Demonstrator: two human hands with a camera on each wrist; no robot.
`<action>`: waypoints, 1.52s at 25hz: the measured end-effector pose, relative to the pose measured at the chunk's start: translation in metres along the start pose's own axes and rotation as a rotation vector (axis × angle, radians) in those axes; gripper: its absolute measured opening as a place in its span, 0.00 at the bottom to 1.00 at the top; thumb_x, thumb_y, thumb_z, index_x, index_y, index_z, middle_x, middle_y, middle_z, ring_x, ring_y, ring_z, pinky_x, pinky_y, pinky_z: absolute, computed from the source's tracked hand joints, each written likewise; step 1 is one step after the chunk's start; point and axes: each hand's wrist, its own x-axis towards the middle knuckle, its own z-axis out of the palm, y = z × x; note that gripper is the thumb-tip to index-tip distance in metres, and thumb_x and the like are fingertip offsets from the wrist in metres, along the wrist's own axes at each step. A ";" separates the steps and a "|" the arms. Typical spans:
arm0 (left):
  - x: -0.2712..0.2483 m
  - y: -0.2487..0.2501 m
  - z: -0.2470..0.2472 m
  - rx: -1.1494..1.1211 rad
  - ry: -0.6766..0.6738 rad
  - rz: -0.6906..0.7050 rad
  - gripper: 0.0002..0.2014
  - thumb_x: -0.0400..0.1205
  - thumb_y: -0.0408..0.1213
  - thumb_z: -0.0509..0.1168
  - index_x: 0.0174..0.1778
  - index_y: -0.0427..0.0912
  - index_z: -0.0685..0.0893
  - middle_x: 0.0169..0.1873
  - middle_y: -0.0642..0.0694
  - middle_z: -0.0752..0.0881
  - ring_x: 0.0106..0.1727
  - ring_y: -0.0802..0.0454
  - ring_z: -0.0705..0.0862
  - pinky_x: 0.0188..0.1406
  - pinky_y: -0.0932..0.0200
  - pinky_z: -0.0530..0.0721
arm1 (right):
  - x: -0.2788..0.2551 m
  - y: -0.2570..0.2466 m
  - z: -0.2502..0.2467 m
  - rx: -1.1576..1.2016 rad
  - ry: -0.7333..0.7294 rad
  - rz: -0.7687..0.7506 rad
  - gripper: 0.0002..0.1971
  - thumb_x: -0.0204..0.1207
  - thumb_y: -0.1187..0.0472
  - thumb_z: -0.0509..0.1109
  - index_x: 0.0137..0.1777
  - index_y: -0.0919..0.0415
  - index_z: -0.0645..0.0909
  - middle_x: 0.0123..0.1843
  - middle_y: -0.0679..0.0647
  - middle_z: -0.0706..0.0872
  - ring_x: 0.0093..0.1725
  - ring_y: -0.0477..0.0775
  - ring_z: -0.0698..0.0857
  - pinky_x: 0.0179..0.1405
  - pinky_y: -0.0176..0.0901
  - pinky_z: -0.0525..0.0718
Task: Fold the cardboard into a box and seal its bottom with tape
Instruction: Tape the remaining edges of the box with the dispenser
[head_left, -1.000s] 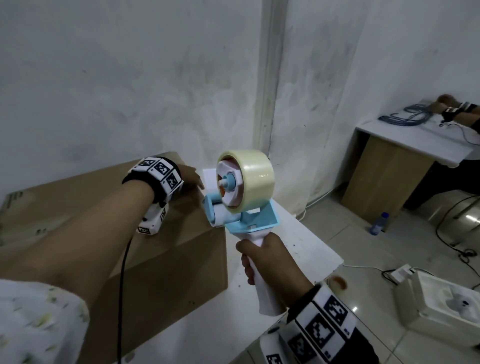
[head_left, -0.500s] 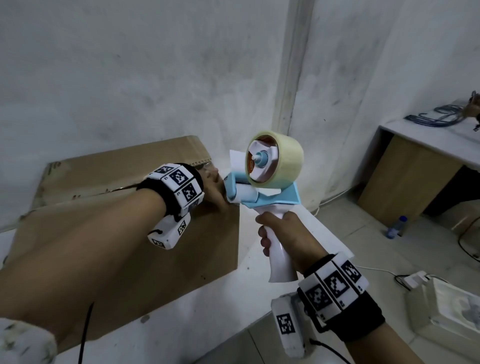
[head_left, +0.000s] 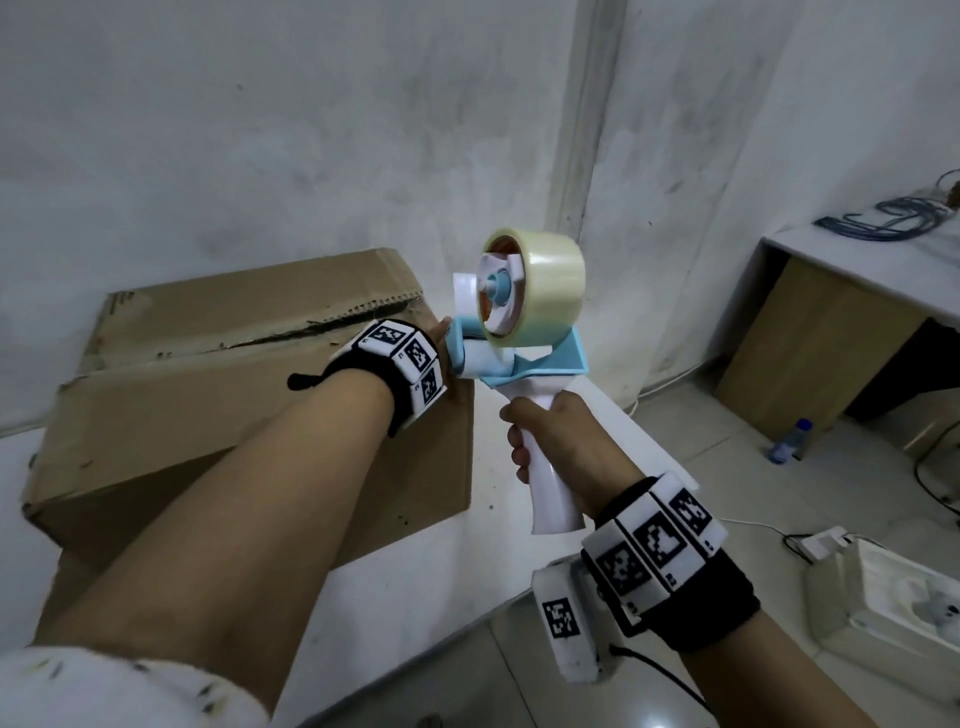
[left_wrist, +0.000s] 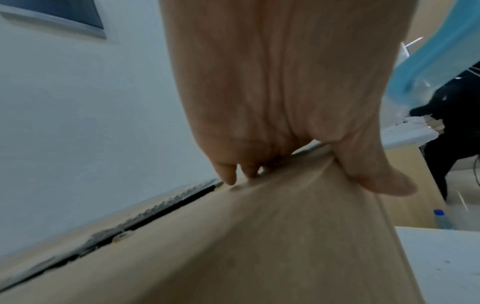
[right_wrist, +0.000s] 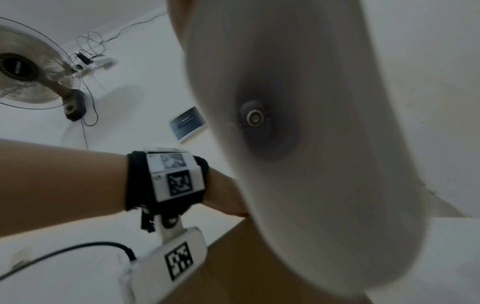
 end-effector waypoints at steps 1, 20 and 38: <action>-0.003 0.003 -0.006 0.009 0.007 -0.001 0.38 0.81 0.41 0.58 0.79 0.49 0.38 0.74 0.35 0.68 0.71 0.38 0.72 0.68 0.43 0.76 | -0.008 0.001 -0.005 -0.014 -0.009 -0.014 0.05 0.77 0.64 0.64 0.40 0.61 0.74 0.28 0.55 0.75 0.24 0.48 0.74 0.21 0.35 0.74; -0.008 0.025 0.015 -0.459 0.127 0.043 0.21 0.87 0.42 0.46 0.77 0.49 0.63 0.82 0.49 0.54 0.84 0.46 0.43 0.80 0.36 0.47 | -0.019 0.059 -0.008 0.219 0.184 0.196 0.07 0.76 0.62 0.66 0.37 0.60 0.74 0.26 0.55 0.72 0.17 0.45 0.69 0.16 0.30 0.67; -0.008 0.025 0.020 -0.568 0.187 0.181 0.19 0.86 0.46 0.51 0.68 0.44 0.76 0.78 0.46 0.66 0.83 0.50 0.51 0.80 0.46 0.47 | -0.011 0.076 -0.028 0.295 0.200 0.009 0.08 0.68 0.64 0.69 0.32 0.61 0.74 0.19 0.51 0.70 0.15 0.46 0.66 0.17 0.34 0.64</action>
